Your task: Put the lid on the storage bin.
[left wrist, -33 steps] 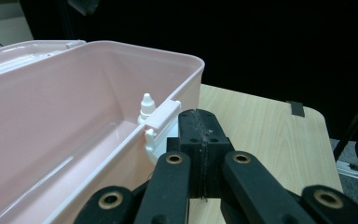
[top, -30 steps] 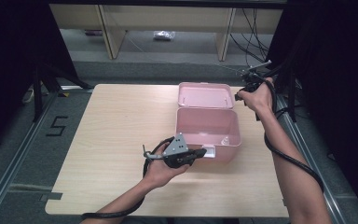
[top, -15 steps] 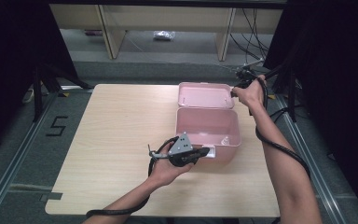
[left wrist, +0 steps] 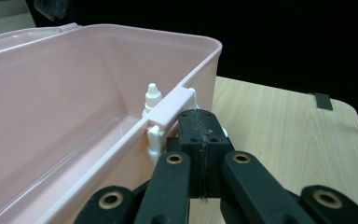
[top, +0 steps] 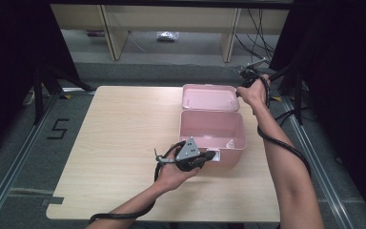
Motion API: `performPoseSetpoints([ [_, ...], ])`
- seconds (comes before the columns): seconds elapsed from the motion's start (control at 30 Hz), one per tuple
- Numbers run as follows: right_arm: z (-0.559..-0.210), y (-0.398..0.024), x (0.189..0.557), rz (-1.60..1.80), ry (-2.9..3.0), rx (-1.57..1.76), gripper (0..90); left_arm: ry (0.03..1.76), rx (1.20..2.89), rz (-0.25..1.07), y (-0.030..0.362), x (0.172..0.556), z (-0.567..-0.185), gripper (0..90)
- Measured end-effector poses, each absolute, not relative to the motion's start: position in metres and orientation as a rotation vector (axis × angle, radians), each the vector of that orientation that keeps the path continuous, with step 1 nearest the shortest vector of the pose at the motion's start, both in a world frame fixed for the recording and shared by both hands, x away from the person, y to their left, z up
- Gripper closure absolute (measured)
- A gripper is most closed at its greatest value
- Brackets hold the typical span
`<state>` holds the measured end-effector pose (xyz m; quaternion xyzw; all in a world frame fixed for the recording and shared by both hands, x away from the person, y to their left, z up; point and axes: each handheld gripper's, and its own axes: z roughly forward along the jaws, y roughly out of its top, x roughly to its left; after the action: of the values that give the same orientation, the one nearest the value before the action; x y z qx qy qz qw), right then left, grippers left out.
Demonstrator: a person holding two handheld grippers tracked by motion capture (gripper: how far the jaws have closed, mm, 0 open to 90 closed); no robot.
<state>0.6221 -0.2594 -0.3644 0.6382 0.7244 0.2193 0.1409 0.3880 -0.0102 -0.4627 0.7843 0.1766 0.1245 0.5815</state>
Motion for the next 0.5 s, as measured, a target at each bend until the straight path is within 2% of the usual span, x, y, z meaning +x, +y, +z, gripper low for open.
performPoseSetpoints([
  [0.5, -0.376, -0.256, 0.636, 0.604, 2.114, 1.818, 79.4, 0.423, 1.836, 0.290, -0.011, 0.387, -0.462, 90.0],
])
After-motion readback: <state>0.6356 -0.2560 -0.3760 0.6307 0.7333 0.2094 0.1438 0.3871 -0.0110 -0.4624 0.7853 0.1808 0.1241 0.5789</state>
